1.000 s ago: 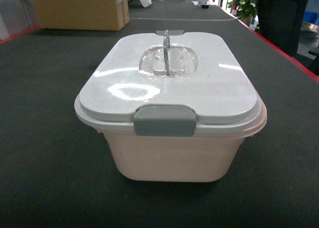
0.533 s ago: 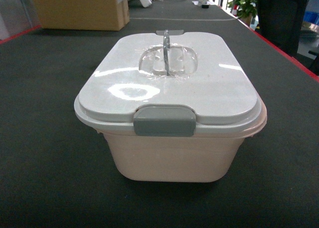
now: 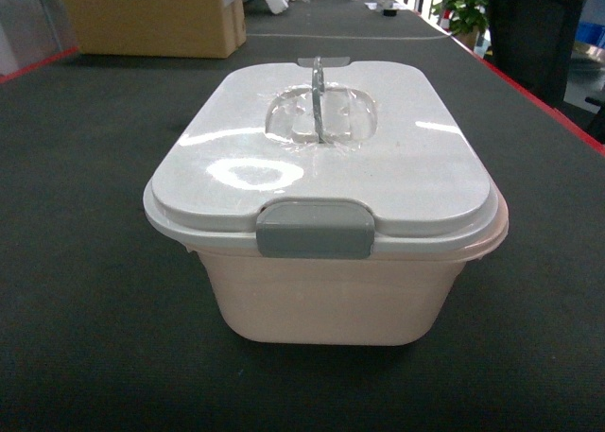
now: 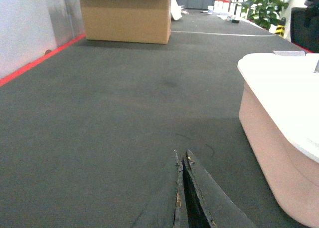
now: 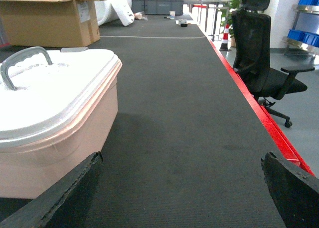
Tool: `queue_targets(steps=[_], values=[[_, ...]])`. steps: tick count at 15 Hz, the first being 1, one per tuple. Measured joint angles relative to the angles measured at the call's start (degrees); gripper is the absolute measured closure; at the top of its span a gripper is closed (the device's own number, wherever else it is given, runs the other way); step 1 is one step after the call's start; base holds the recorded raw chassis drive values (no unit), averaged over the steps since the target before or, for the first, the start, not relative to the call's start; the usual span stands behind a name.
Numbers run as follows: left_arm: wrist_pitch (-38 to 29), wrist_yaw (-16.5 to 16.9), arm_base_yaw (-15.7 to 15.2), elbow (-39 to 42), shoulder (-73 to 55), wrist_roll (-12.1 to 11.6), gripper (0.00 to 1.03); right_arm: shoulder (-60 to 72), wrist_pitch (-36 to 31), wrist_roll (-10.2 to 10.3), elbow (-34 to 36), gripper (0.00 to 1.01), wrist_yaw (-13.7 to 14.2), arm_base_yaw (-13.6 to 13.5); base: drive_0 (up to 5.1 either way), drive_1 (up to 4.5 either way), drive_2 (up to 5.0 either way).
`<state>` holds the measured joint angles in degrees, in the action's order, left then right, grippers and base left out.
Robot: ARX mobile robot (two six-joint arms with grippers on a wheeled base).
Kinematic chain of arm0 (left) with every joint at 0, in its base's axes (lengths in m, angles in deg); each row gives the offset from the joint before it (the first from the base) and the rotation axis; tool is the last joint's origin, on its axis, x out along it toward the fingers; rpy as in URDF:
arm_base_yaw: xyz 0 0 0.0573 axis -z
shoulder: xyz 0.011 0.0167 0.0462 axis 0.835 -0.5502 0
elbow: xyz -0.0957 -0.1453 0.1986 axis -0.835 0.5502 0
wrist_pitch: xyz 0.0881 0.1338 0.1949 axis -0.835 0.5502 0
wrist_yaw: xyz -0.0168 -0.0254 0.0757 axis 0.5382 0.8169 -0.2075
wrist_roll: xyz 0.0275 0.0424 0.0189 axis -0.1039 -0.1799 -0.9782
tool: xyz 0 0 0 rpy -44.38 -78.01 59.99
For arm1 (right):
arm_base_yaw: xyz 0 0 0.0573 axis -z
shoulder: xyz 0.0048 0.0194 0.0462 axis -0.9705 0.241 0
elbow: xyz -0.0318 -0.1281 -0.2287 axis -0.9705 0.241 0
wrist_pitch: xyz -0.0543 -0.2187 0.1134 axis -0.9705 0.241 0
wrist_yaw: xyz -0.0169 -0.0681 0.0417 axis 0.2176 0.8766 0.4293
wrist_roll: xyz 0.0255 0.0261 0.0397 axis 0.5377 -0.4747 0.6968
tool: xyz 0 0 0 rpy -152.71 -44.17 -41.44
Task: Pick capacitor and pack into box
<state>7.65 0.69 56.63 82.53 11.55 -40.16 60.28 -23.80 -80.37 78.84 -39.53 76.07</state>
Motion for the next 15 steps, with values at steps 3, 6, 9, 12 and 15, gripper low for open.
queue_targets(steps=[3, 6, 9, 12, 15], values=[[1.1, 0.0, 0.0, 2.3, 3.2, 0.0, 1.01, 0.0, 0.0, 0.0, 0.0, 0.03, 0.0, 0.0, 0.0, 0.0, 0.0], [6.2, 0.0, 0.0, 2.3, 9.9, 0.0, 1.01, 0.0, 0.0, 0.0, 0.0, 0.03, 0.0, 0.0, 0.0, 0.0, 0.0], [10.4, 0.0, 0.0, 2.3, 13.8, 0.0, 1.01, 0.0, 0.0, 0.0, 0.0, 0.03, 0.0, 0.0, 0.0, 0.0, 0.0], [15.6, 0.0, 0.0, 2.3, 19.2, 0.0, 1.01, 0.0, 0.0, 0.0, 0.0, 0.03, 0.0, 0.0, 0.0, 0.0, 0.0], [19.5, 0.0, 0.0, 2.3, 23.4, 0.0, 1.01, 0.0, 0.0, 0.0, 0.0, 0.03, 0.0, 0.0, 0.0, 0.0, 0.0]])
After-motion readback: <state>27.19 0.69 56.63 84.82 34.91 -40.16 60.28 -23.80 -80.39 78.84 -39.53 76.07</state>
